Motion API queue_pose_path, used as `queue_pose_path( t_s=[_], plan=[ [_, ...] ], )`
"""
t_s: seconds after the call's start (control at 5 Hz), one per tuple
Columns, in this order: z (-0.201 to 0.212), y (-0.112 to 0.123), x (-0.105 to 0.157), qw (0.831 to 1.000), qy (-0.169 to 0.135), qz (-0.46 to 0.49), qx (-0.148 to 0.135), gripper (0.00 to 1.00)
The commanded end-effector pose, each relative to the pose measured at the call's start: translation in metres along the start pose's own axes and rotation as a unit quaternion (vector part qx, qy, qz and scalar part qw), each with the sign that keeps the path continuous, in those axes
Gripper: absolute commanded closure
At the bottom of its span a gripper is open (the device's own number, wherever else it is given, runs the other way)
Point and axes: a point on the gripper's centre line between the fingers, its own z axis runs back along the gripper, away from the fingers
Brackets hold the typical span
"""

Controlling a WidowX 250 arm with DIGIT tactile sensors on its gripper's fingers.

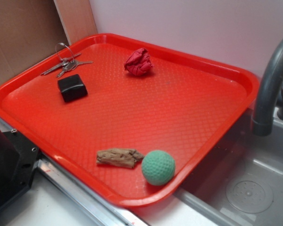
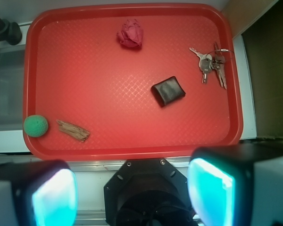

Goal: Grab the silver keys.

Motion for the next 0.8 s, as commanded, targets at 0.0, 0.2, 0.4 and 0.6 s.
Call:
queue_pose_path(
  t_s=[0.0,0.2,0.4,0.6],
  plan=[
    [0.0,0.0,0.0,1.0,0.0,0.0,0.0,0.0],
    [-0.015,0.035,0.02,0.998,0.004,0.036,0.044,0.0],
    [-0.035,0.062,0.041,0.998,0.009,-0.016,0.057,0.0],
    [-0.052,0.087,0.045,0.994,0.004,0.061,0.09,0.0]
  ],
)
